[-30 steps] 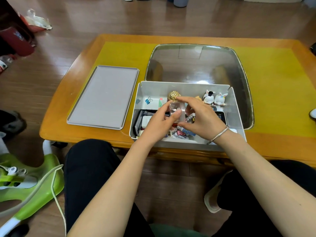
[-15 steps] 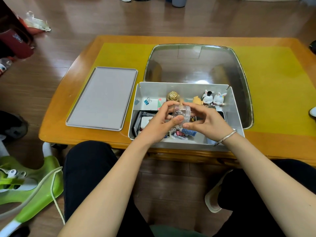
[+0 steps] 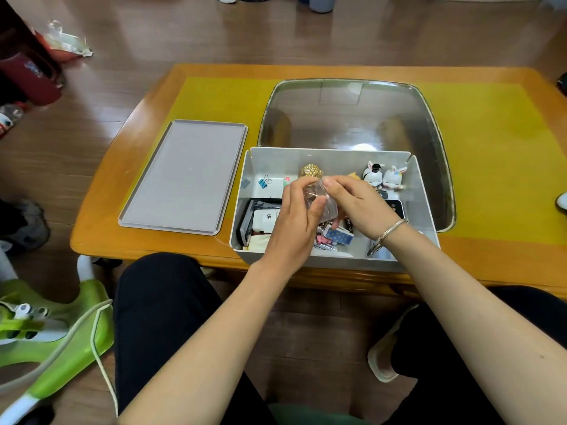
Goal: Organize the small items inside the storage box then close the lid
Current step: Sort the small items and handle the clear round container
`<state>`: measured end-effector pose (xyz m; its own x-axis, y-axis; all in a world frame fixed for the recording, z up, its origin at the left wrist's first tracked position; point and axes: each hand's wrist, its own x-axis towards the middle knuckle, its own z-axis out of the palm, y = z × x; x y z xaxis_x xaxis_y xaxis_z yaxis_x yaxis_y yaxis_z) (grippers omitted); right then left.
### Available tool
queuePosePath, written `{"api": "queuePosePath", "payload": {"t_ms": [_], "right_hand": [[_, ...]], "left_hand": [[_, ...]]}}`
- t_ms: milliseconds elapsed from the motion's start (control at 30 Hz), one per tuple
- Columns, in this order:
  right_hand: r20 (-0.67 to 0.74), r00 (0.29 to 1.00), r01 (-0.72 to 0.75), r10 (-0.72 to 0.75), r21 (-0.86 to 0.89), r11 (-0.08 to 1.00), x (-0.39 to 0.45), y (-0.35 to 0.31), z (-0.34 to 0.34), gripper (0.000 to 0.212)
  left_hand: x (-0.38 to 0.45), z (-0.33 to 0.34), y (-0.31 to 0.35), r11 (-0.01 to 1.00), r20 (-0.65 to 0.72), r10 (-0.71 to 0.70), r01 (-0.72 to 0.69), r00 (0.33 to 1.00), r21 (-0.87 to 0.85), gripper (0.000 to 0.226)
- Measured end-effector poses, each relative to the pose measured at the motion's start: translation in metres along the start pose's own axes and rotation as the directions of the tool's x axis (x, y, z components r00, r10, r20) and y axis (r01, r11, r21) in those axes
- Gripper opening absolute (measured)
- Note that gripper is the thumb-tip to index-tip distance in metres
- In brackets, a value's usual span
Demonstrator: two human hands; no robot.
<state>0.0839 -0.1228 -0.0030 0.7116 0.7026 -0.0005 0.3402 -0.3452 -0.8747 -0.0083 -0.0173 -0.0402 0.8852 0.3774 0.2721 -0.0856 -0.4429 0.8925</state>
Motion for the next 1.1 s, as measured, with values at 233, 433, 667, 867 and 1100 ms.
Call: {"api": "queuePosePath", "payload": {"t_ms": [233,433,667,867,1100], "right_hand": [[0.172,0.969,-0.230,0.180,0.340,0.912,-0.002,-0.007,-0.003,0.053],[0.146,0.989,-0.057,0.031,0.179,0.982,-0.009,-0.009,-0.004,0.040],[0.184,0.982,-0.103,0.053,0.276,0.956,-0.003,-0.002,-0.009,0.041],[0.180,0.962,-0.240,0.205,0.204,0.949,0.004,-0.001,-0.005,0.055],[0.081,0.997,-0.026,0.011,0.195,0.980,-0.005,-0.001,0.001,0.040]], "left_hand": [[0.001,-0.002,0.002,0.999,-0.052,0.045,-0.045,0.998,0.006,0.037],[0.006,-0.005,0.007,0.960,-0.022,-0.159,0.149,0.987,-0.235,0.029],[0.009,-0.008,0.003,0.983,0.018,-0.107,0.108,0.994,-0.150,0.040],[0.008,-0.006,0.001,0.996,0.076,-0.037,0.043,0.996,-0.073,0.034],[0.016,-0.010,0.008,0.970,0.079,-0.184,0.194,0.980,-0.149,0.039]]}}
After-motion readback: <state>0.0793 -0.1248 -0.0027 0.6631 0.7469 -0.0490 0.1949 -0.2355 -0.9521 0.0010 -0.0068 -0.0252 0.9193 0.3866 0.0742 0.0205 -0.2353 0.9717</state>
